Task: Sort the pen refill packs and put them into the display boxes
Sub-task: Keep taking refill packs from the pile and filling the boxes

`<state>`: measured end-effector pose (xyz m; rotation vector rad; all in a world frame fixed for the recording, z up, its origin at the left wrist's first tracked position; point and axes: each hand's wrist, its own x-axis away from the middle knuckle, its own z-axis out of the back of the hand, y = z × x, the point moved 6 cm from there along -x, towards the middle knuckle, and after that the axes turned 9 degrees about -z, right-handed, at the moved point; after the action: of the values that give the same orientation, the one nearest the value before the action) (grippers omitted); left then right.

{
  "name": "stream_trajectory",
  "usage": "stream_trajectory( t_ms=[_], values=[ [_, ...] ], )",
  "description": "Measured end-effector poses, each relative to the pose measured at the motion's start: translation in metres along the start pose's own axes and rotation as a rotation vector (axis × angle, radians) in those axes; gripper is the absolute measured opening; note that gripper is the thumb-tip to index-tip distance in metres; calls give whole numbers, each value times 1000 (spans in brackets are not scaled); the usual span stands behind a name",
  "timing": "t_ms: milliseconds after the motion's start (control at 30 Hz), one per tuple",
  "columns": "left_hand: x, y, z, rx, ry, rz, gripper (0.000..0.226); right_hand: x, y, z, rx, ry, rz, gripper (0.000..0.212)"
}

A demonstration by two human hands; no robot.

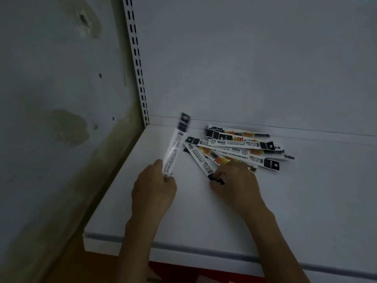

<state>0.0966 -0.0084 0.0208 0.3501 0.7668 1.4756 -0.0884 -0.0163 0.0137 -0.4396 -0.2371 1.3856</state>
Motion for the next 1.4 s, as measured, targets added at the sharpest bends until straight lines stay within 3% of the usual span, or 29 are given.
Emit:
stream_trajectory(
  t_ms=[133, 300, 367, 467, 567, 667, 767, 967, 1033, 1133, 1267, 1400],
  values=[
    [-10, 15, -1, -41, -2, -168, 23, 7, -4, 4, -27, -44, 42, 23],
    [-8, 15, -26, -132, -323, -309, 73, 9, -2, 13, -203, -25, 91, 20],
    [-12, 14, -24, -158, -280, -320, 60, 6, -1, 18, -348, 10, 91, 20],
    [-17, 15, -4, -188, -25, -300, 37, 2, -2, 24, -497, 76, 48, 17],
    [-16, 13, 9, -207, 86, -283, 39, -9, 2, 21, -197, 212, 10, 23],
    [-17, 6, 14, -176, 61, -281, 37, -14, 4, 8, -4, 55, -91, 27],
    [-15, 2, 17, -13, 46, -239, 24, -10, 0, 7, -8, 7, -118, 26],
    [-10, 2, 9, 337, -22, -88, 23, 5, -4, 23, -347, -54, -74, 39],
    [-9, 4, 3, 387, -70, -83, 11, 12, 0, 29, -544, -127, -124, 36],
    [-4, 14, -12, 494, -160, -79, 19, 25, 11, 36, -869, -207, -214, 34],
    [6, 45, -33, 614, -223, -96, 19, 44, 43, 57, -1179, -141, -273, 32],
    [25, 98, -59, 589, -275, -186, 24, 72, 95, 93, -1510, -74, -312, 42]
  ],
)
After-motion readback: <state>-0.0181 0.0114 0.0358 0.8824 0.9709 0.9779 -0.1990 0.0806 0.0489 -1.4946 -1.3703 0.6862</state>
